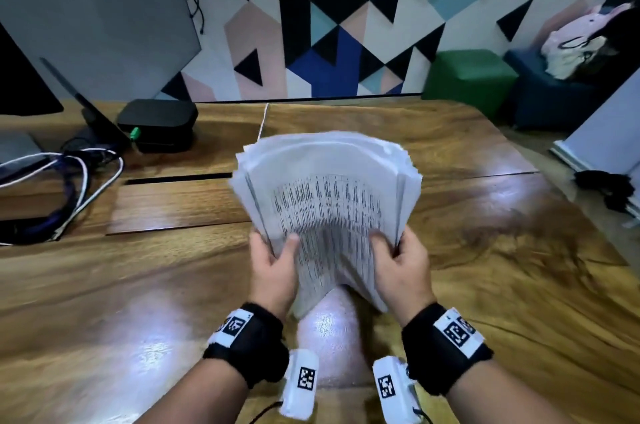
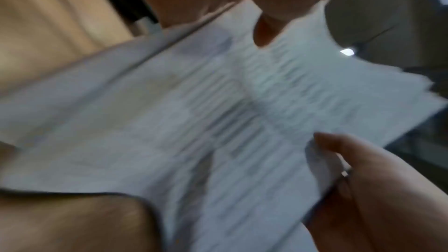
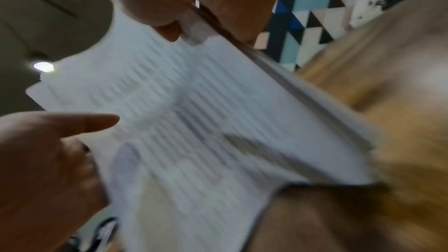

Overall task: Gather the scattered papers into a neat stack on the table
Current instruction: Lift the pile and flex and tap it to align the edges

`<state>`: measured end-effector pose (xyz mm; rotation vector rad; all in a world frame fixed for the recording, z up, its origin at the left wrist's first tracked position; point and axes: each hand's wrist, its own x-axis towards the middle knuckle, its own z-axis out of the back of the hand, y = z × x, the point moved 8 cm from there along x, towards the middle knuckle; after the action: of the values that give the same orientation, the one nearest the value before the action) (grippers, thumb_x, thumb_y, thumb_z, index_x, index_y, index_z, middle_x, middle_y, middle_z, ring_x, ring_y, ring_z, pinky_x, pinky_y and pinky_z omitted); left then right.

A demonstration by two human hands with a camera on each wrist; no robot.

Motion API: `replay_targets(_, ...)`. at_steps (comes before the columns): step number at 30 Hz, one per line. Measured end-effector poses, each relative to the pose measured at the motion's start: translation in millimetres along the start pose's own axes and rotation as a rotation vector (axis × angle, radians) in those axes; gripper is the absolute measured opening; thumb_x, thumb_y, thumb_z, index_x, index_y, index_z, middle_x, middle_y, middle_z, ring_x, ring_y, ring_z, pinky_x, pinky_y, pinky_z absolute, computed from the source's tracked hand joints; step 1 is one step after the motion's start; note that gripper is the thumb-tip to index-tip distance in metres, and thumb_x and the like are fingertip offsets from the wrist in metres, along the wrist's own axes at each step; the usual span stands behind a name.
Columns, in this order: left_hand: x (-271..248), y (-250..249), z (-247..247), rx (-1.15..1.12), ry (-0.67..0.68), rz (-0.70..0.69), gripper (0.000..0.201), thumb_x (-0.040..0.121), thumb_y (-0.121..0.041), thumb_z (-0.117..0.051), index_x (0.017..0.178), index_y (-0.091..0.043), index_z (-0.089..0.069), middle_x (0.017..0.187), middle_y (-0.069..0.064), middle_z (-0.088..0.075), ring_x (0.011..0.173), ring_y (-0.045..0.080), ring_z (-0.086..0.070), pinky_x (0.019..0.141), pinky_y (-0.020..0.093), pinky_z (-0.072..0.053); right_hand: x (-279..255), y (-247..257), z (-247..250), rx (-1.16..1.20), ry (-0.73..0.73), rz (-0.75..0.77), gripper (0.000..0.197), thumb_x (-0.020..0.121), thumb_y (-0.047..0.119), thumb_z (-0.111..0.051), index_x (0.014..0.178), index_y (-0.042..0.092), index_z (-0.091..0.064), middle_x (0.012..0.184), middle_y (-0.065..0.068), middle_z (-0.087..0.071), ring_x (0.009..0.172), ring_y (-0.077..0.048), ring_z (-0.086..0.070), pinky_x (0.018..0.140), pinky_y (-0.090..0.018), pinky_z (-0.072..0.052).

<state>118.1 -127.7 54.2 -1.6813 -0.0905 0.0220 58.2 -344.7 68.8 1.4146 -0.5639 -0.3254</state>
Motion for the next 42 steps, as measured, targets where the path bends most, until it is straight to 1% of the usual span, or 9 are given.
replay_targets(2, -6, 31, 7, 0.108, 0.115, 0.103, 0.035, 0.087, 0.007, -0.062, 0.116, -0.010, -0.053, 0.100, -0.010, -0.069, 0.087, -0.010, -0.066, 0.085, 0.015, -0.054, -4, -41, 6, -0.027, 0.047, -0.169, 0.008, 0.088, 0.015, -0.064, 0.081, 0.013, -0.066, 0.070, 0.013, -0.072, 0.071, -0.004, -0.065, 0.066, -0.021, -0.050)
replay_targets(7, -5, 90, 28, 0.222, 0.263, 0.349, 0.020, 0.079, 0.008, -0.071, 0.097, -0.001, -0.067, 0.081, 0.000, -0.078, 0.087, 0.033, -0.070, 0.067, 0.031, -0.059, 6, -61, 24, 0.004, 0.073, -0.274, 0.008, 0.092, 0.015, -0.063, 0.086, 0.013, -0.068, 0.073, 0.009, -0.074, 0.073, -0.010, -0.067, 0.067, -0.024, -0.055)
replay_targets(16, 8, 61, 23, 0.232, 0.495, 0.402, 0.033, 0.065, -0.021, -0.085, 0.092, -0.008, -0.073, 0.082, 0.002, -0.078, 0.073, 0.011, -0.072, 0.067, 0.022, -0.056, 42, 13, 31, 0.100, 0.271, -0.124, 0.014, 0.092, 0.005, -0.059, 0.093, 0.011, -0.072, 0.090, 0.002, -0.077, 0.085, -0.012, -0.071, 0.075, -0.025, -0.057)
replay_targets(21, 6, 74, 20, 0.160, 0.473, 0.542, 0.037, 0.070, -0.013, -0.081, 0.103, 0.000, -0.069, 0.088, 0.015, -0.076, 0.075, 0.027, -0.072, 0.063, 0.037, -0.060, 47, 29, 26, 0.090, 0.293, -0.038, 0.015, 0.089, 0.018, -0.062, 0.097, 0.013, -0.073, 0.103, -0.007, -0.075, 0.095, -0.021, -0.069, 0.091, -0.043, -0.053)
replay_targets(26, 26, 40, 24, 0.154, 0.449, 0.360, 0.048, 0.042, -0.037, -0.087, 0.084, -0.015, -0.078, 0.081, -0.003, -0.077, 0.073, 0.008, -0.070, 0.068, 0.018, -0.053, 46, 43, 26, 0.059, 0.319, 0.032, 0.017, 0.091, 0.009, -0.060, 0.101, 0.014, -0.073, 0.104, 0.002, -0.075, 0.100, -0.012, -0.068, 0.090, -0.029, -0.052)
replay_targets(29, 45, -2, 23, 0.042, 0.434, 0.229, 0.038, 0.055, -0.031, -0.077, 0.089, -0.013, -0.076, 0.087, -0.004, -0.077, 0.077, 0.007, -0.069, 0.075, 0.024, -0.053, 43, 45, 27, 0.104, 0.331, 0.035, 0.019, 0.091, 0.002, -0.057, 0.101, 0.011, -0.070, 0.098, 0.008, -0.076, 0.095, -0.006, -0.068, 0.082, -0.018, -0.051)
replay_targets(35, 39, -53, 1, 0.080, 0.130, -0.128, 0.021, 0.088, 0.003, -0.061, 0.109, 0.000, -0.061, 0.094, -0.009, -0.073, 0.089, -0.001, -0.068, 0.081, 0.017, -0.051, 30, 36, 14, 0.130, 0.156, 0.049, 0.020, 0.092, 0.004, -0.057, 0.095, 0.020, -0.069, 0.090, 0.012, -0.076, 0.087, -0.006, -0.068, 0.082, -0.029, -0.055)
replay_targets(39, 15, -27, 3, 0.006, -0.004, -0.098, 0.026, 0.087, -0.001, -0.065, 0.111, -0.006, -0.057, 0.101, -0.007, -0.068, 0.088, -0.004, -0.066, 0.085, 0.018, -0.051, 6, 17, -1, 0.187, 0.081, 0.030, 0.023, 0.092, -0.006, -0.053, 0.103, 0.012, -0.064, 0.091, 0.018, -0.074, 0.087, 0.003, -0.067, 0.078, -0.014, -0.051)
replay_targets(42, 4, -4, 16, 0.007, -0.049, -0.066, 0.034, 0.073, -0.008, -0.065, 0.106, -0.007, -0.058, 0.095, 0.000, -0.069, 0.084, 0.003, -0.065, 0.085, 0.030, -0.052, -1, -5, 8, 0.149, 0.041, -0.042, 0.028, 0.082, -0.017, -0.061, 0.086, 0.010, -0.065, 0.073, 0.021, -0.073, 0.072, 0.010, -0.064, 0.069, -0.015, -0.051)
